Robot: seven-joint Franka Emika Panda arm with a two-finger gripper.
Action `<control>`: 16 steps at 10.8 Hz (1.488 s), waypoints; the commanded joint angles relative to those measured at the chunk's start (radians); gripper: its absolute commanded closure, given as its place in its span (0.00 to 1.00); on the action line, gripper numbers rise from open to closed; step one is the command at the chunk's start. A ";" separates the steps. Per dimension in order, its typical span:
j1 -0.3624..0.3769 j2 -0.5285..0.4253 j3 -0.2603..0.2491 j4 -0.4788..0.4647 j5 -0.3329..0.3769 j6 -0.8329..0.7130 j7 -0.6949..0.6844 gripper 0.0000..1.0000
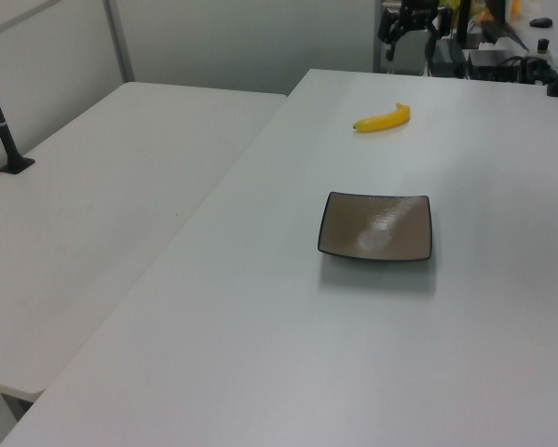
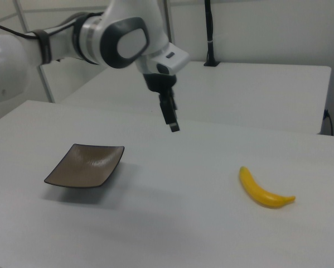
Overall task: Bananas placed on a ceramic plate
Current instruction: 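Move the gripper over the yellow banana and lower it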
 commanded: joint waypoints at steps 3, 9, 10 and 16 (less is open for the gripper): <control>-0.042 0.178 -0.057 0.122 0.020 0.102 0.466 0.00; -0.173 0.312 -0.057 0.121 0.121 0.326 0.604 0.00; -0.183 0.329 -0.057 0.115 0.144 0.372 0.604 0.00; -0.180 0.457 -0.060 0.118 0.140 0.510 0.604 0.00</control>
